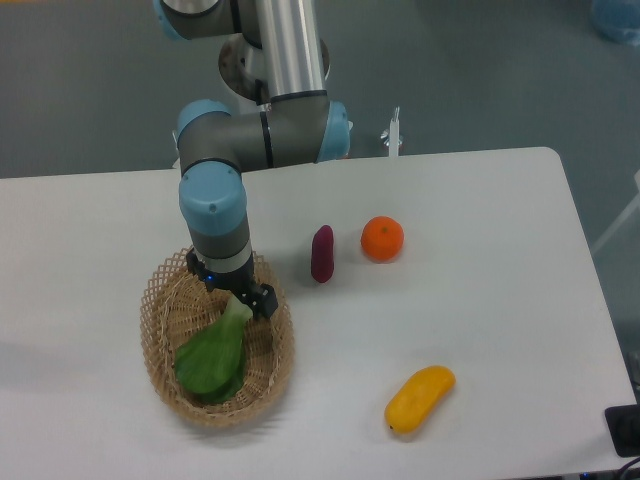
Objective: Pick up the green vegetable from the basket
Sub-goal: 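Close the gripper on the bok choy stem in the basket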
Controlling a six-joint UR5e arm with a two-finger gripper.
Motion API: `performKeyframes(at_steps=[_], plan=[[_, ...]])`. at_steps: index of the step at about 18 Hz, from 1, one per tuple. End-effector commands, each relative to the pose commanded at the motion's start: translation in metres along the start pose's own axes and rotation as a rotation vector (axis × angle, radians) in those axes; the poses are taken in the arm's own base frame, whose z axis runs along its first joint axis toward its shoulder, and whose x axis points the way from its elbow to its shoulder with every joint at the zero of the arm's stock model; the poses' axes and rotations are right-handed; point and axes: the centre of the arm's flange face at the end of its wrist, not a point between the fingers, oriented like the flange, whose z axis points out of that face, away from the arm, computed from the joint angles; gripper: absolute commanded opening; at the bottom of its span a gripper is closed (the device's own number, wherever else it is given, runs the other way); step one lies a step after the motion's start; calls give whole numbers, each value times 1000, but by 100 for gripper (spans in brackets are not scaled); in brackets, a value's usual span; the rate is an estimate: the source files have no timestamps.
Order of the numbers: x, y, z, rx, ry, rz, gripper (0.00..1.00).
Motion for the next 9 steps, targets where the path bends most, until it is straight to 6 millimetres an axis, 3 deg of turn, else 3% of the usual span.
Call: performKeyframes(at_steps=[6,7,9], plan=[[3,-8,10,6,-7,3,100],[3,-8,10,11,-11,-4,94],[3,-8,11,5,-18,-18,62]])
